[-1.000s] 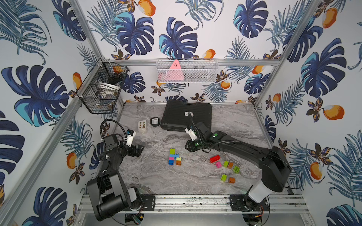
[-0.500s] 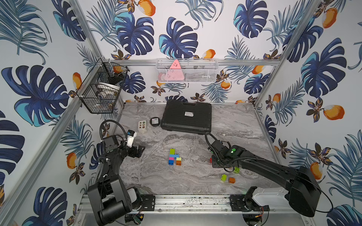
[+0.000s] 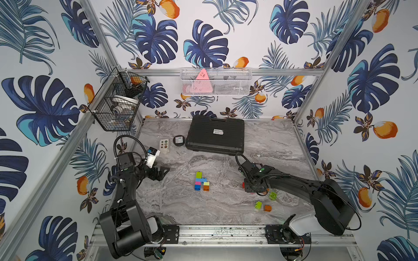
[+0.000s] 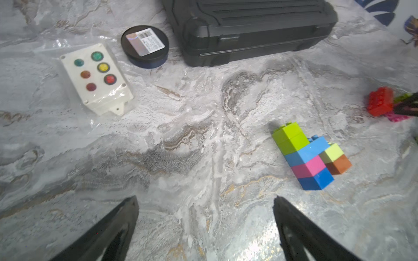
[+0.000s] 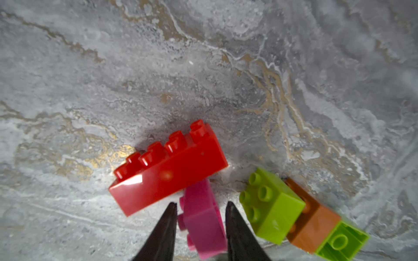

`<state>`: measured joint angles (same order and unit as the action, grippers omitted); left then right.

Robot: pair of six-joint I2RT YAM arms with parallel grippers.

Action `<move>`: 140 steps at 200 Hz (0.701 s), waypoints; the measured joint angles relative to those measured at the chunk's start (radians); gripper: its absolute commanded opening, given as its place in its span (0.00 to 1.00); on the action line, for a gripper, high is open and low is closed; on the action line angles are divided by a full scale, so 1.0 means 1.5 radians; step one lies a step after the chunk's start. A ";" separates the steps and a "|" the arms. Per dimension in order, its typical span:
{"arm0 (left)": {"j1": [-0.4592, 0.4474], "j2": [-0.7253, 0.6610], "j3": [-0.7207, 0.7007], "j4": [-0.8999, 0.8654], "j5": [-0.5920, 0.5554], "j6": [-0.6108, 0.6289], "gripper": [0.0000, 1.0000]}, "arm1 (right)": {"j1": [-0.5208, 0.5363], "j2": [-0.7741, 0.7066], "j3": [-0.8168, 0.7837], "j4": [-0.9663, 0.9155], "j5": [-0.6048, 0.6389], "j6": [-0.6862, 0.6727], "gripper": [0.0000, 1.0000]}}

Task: Assemble the letter h with lego
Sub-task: Pick up the lego brick from the center of the board.

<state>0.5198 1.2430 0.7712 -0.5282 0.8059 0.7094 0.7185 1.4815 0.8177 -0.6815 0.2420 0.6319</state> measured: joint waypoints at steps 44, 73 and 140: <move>-0.084 0.022 0.079 -0.135 0.046 0.100 0.97 | 0.000 0.010 -0.002 0.024 -0.038 -0.008 0.23; -0.189 0.011 0.097 -0.162 0.045 0.113 0.97 | -0.001 0.011 -0.002 0.035 -0.057 0.005 0.20; -0.372 -0.013 0.060 -0.123 0.126 0.157 0.99 | 0.082 0.062 0.006 0.230 -0.264 0.120 0.21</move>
<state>-0.0376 1.2232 0.8616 -0.7124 0.9951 0.9443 0.8421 1.5749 0.8261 -0.3359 -0.1543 0.8120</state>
